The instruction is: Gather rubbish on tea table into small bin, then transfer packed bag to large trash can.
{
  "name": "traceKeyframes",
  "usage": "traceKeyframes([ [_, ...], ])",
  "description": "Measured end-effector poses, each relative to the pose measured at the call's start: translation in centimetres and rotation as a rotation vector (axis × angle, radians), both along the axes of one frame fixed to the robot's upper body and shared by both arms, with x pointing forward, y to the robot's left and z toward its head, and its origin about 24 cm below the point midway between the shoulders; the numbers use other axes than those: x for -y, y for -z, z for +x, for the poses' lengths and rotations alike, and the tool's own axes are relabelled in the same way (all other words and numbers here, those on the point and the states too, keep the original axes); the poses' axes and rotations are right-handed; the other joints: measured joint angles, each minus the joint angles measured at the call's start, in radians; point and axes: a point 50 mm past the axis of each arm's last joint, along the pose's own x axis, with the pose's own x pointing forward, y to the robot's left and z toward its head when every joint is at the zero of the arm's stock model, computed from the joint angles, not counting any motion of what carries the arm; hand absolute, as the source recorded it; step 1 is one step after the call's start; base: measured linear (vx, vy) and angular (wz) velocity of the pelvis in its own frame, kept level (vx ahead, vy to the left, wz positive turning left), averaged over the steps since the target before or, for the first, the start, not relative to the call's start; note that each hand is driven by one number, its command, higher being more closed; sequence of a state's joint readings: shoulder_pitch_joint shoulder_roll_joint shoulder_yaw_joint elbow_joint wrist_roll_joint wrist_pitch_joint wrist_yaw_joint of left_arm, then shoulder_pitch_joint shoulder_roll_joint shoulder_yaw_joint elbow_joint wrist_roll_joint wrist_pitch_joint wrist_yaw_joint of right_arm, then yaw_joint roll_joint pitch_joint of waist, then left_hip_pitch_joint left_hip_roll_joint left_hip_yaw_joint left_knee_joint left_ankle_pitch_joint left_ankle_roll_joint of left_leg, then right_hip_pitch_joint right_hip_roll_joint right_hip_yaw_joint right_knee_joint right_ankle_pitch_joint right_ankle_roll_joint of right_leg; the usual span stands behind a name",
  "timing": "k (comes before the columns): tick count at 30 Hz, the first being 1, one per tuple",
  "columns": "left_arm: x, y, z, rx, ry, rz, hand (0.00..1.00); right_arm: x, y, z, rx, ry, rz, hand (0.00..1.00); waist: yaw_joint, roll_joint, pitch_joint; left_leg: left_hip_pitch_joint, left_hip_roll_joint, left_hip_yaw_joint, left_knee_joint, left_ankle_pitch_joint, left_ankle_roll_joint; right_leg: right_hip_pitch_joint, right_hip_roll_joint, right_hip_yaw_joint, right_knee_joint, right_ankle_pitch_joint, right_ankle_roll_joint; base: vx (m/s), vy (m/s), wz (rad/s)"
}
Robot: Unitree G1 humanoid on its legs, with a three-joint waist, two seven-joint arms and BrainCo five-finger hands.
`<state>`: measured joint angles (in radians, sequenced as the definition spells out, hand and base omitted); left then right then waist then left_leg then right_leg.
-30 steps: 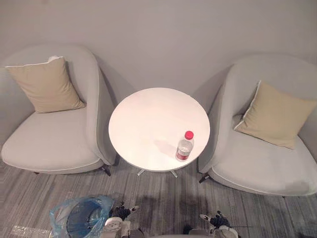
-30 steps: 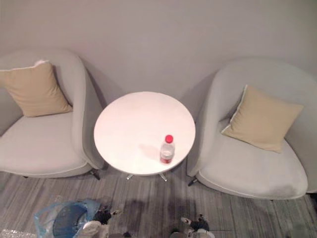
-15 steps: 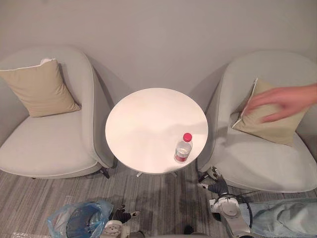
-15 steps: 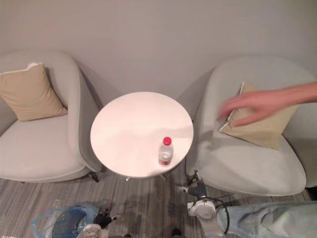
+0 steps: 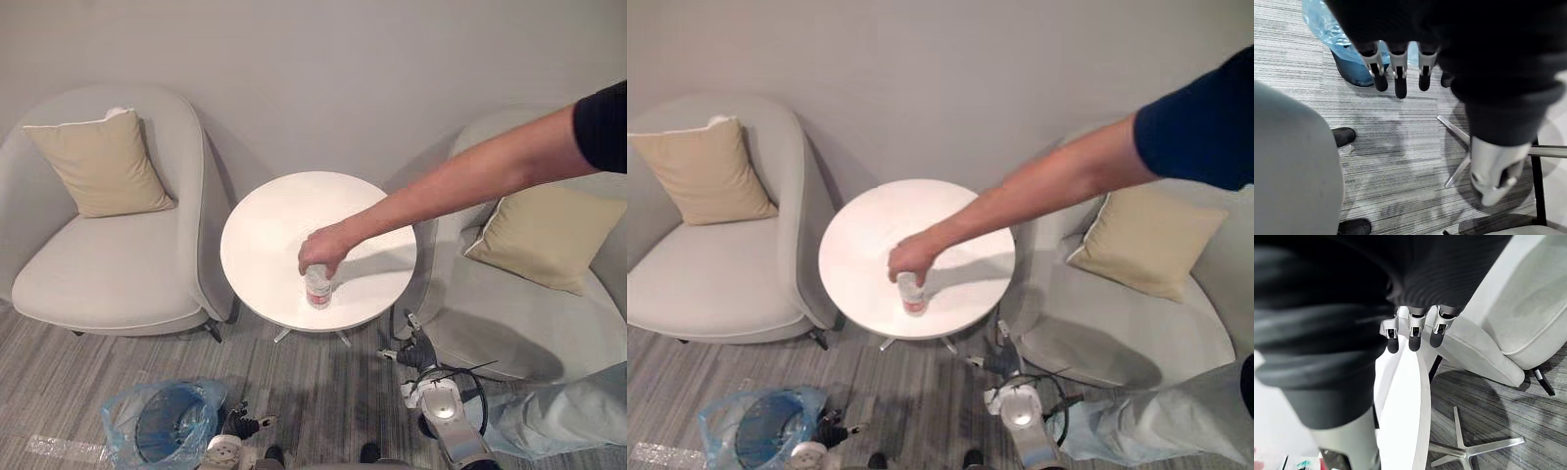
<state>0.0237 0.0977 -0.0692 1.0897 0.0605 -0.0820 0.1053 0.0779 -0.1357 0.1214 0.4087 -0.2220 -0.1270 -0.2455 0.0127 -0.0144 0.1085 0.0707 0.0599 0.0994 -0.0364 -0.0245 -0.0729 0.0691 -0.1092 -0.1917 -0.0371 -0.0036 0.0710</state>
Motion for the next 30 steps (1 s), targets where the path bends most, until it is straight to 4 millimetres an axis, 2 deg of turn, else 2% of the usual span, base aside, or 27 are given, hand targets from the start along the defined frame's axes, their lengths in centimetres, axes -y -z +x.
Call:
traceKeyframes([
  [9,0.0,-0.2,0.4,0.019,0.001,0.001,0.0,-0.6,-1.5,2.3,0.072,0.005,0.031,0.0,0.001,0.0,0.022,-0.002,-0.002,-0.003,-0.017,0.005,0.001,-0.007,0.002,-0.001,-0.004,0.0,0.0,0.0,0.0,0.0],
  [22,0.0,-0.3,0.5,0.024,0.002,0.002,0.0,-0.1,-1.6,2.4,0.078,0.041,0.063,0.0,0.004,0.0,0.032,-0.004,-0.002,-0.014,-0.018,0.004,0.001,-0.006,0.002,-0.004,-0.005,-0.001,-0.001,-0.02,-0.001,0.0],
  [25,0.0,-0.3,0.6,0.028,0.007,0.003,0.0,-0.1,-2.2,3.1,0.099,0.029,0.062,0.0,0.003,0.001,0.036,-0.021,-0.002,-0.023,-0.018,0.009,0.002,-0.02,0.002,-0.01,-0.002,-0.001,-0.001,-0.05,-0.009,0.08],
  [27,0.1,-0.5,1.2,0.051,0.011,0.0,0.0,0.1,-3.3,4.6,0.137,-0.001,0.033,0.0,0.015,0.002,0.054,-0.038,-0.002,-0.033,-0.019,0.018,0.001,-0.033,0.002,-0.018,0.0,-0.001,-0.001,-0.04,-0.015,0.12],
  [30,0.2,-0.6,1.4,0.056,0.012,-0.003,0.0,0.0,-3.8,5.6,0.148,-0.026,0.02,0.0,0.027,0.005,0.058,-0.04,-0.002,-0.038,-0.02,0.018,0.001,-0.033,0.002,-0.022,0.0,-0.001,-0.001,-0.01,-0.002,0.06],
])
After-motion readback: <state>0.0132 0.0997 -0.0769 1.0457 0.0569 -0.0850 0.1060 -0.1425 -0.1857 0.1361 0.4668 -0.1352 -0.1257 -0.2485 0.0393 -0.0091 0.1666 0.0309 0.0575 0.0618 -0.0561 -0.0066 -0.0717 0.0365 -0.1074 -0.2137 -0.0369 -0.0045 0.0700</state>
